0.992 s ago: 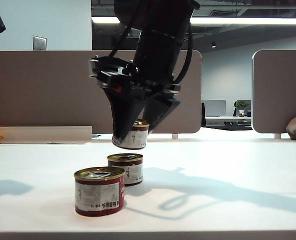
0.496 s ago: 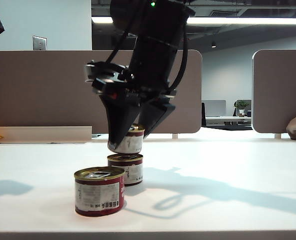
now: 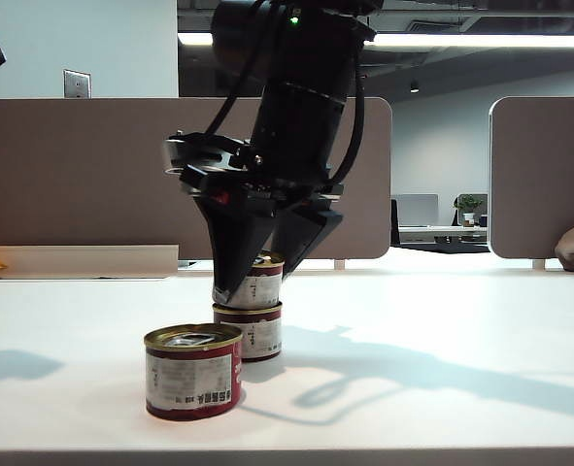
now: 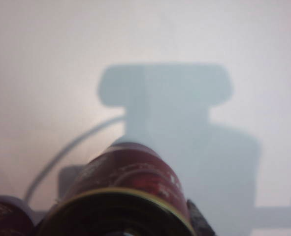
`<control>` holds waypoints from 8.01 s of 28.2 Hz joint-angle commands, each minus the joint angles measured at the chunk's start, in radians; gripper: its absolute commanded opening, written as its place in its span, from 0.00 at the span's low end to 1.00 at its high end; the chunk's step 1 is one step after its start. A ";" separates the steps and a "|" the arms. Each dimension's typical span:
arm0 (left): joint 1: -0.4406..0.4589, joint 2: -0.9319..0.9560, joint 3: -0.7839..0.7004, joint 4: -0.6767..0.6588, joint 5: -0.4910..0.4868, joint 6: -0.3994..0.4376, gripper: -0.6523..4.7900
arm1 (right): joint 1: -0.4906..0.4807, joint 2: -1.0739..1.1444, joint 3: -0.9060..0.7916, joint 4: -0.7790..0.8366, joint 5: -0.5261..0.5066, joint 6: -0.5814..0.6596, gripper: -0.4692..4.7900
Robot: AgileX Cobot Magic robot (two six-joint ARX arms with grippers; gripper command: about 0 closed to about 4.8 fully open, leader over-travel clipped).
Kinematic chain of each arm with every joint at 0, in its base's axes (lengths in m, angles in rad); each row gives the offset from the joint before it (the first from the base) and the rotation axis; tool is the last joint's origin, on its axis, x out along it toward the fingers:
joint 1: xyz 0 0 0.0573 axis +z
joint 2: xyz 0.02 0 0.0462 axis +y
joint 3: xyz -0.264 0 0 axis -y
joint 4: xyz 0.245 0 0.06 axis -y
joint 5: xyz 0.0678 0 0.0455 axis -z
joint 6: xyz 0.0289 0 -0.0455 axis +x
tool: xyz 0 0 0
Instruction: Pick up the cans one by one and stack them together.
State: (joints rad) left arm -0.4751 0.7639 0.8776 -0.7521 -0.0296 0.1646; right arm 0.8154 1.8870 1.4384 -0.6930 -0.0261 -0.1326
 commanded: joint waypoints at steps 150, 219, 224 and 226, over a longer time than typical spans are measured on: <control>-0.222 0.667 0.226 0.234 0.101 -0.136 0.43 | 0.051 -0.951 -0.001 -0.496 0.211 0.266 0.08; -0.224 0.877 0.357 0.146 0.225 -0.110 0.70 | 0.051 -0.964 -0.001 -0.536 0.234 0.294 0.08; -0.225 0.876 0.373 0.138 0.225 -0.113 0.75 | 0.051 -0.964 -0.001 -0.537 0.234 0.294 0.08; -0.225 0.876 0.391 0.119 0.225 -0.113 0.76 | 0.051 -0.964 -0.001 -0.536 0.234 0.294 0.08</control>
State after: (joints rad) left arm -0.7002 1.6428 1.2495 -0.6220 0.1940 0.0521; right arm 0.8661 0.9260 1.4353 -1.2392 0.2062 0.1577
